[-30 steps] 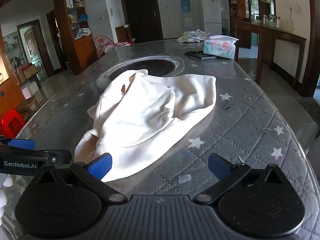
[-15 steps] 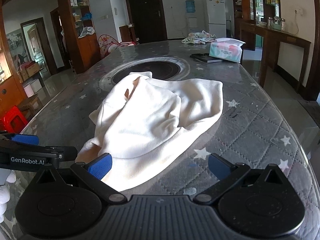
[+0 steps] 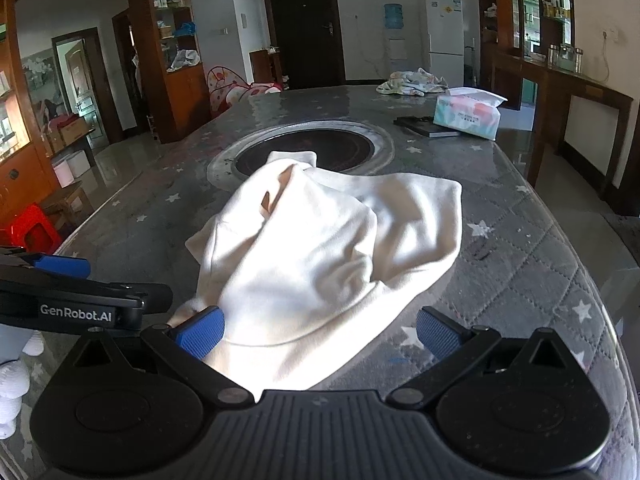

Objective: Fold clothes
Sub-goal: 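Grasp the sweatshirt edge with the left gripper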

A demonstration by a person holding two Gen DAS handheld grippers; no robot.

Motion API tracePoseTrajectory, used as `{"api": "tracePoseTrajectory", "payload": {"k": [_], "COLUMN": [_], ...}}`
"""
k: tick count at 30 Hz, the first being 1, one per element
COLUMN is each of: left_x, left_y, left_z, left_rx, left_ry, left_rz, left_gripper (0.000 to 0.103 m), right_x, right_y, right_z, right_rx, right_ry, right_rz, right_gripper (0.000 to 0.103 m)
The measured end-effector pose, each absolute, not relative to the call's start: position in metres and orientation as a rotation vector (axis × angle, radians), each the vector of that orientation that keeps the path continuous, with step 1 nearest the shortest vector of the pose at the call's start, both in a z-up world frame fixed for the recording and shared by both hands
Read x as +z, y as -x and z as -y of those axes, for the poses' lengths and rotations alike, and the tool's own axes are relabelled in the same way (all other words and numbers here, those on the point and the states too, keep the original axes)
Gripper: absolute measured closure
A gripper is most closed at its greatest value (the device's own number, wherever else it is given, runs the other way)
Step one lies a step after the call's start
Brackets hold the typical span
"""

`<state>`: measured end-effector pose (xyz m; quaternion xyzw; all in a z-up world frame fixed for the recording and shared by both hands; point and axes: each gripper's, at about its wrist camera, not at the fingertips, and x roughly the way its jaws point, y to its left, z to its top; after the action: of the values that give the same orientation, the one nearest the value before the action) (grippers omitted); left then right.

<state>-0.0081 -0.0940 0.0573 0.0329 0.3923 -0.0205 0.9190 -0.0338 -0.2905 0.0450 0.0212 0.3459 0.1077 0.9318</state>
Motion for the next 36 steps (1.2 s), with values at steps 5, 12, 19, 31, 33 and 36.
{"api": "tracePoseTrajectory", "payload": {"k": [5, 12, 19, 31, 33, 36], "left_x": [0.061, 0.067, 0.074, 0.087, 0.086, 0.080], "left_y": [0.003, -0.007, -0.020, -0.052, -0.060, -0.072], "left_z": [0.097, 0.101, 0.101, 0.116, 0.121, 0.127], "left_rx": [-0.055, -0.062, -0.069, -0.173, -0.195, -0.219], "left_ry": [-0.079, -0.099, -0.113, -0.092, -0.087, -0.081], "left_rz": [-0.790, -0.763, -0.741, -0.709, -0.713, -0.739], "left_gripper": [0.000, 0.001, 0.009, 0.022, 0.026, 0.032], "right_x": [0.048, 0.052, 0.053, 0.055, 0.055, 0.053], "right_y": [0.030, 0.023, 0.017, 0.006, 0.003, -0.001], "right_z": [0.288, 0.287, 0.290, 0.283, 0.280, 0.274], "right_rx": [0.230, 0.241, 0.232, 0.308, 0.335, 0.353], "right_ry": [-0.041, -0.046, -0.053, -0.066, -0.068, -0.059], "right_rz": [-0.700, -0.691, -0.693, -0.699, -0.706, -0.716], "right_gripper": [0.000, 0.005, 0.008, 0.029, 0.035, 0.039]}}
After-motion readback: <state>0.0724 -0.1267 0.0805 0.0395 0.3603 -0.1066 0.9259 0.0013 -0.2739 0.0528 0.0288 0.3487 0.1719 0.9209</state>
